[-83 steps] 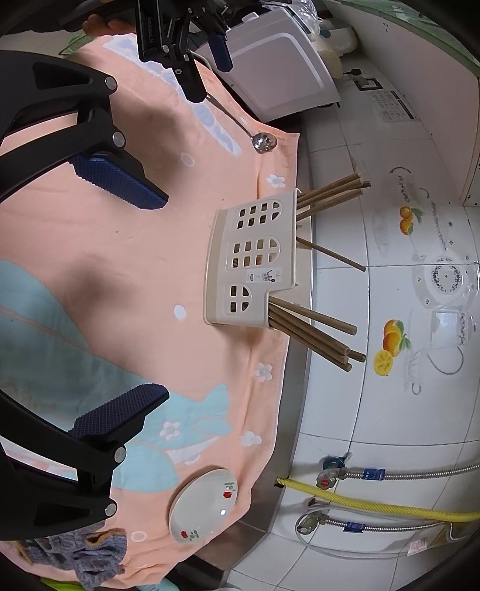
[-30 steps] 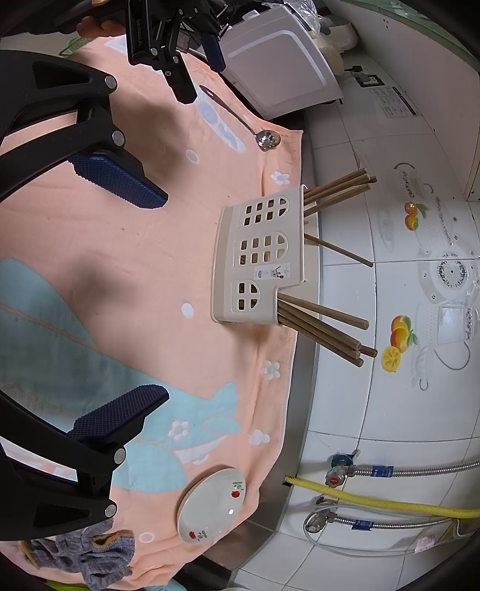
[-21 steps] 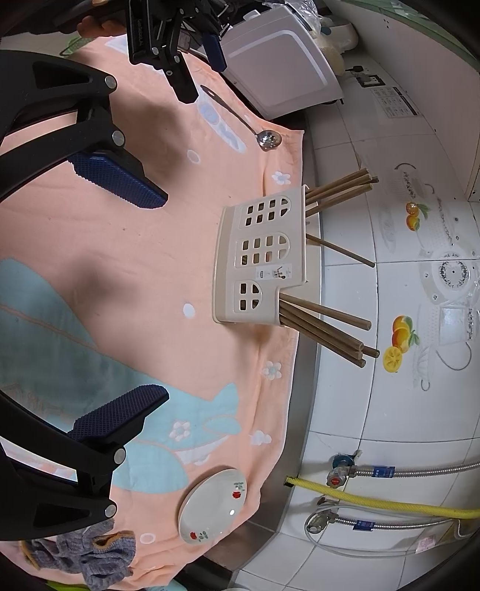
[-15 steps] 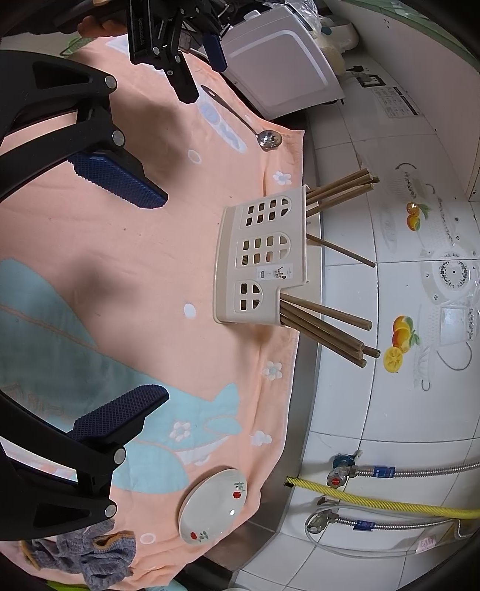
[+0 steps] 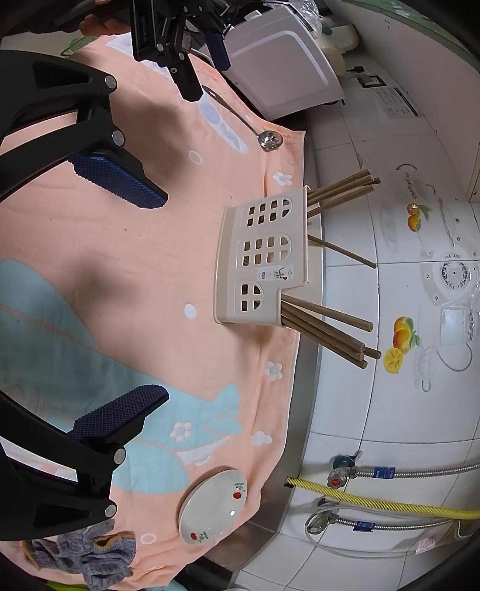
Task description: Organize utensils
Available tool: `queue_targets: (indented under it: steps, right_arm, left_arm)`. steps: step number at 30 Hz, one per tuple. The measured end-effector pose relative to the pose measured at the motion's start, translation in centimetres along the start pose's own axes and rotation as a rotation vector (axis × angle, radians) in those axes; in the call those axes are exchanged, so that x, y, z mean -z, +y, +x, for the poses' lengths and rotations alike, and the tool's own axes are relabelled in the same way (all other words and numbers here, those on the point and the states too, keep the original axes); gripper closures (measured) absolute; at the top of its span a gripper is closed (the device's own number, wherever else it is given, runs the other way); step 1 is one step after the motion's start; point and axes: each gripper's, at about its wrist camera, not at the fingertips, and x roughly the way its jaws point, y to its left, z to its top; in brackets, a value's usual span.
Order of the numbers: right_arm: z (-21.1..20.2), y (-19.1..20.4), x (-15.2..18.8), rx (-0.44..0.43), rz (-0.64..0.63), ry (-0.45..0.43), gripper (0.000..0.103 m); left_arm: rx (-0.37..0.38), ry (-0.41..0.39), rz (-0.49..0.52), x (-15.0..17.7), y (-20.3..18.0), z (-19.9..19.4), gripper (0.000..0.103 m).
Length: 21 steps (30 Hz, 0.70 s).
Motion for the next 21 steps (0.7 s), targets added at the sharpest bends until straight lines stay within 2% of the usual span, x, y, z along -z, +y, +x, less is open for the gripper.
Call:
queue_targets:
  steps: [21]
  right_arm:
    - [0.28,0.20,0.18,-0.008,-0.008,0.009,0.009]
  left_arm:
    - [0.028,-0.025,0.001,-0.22,-0.20,-0.76,0.005]
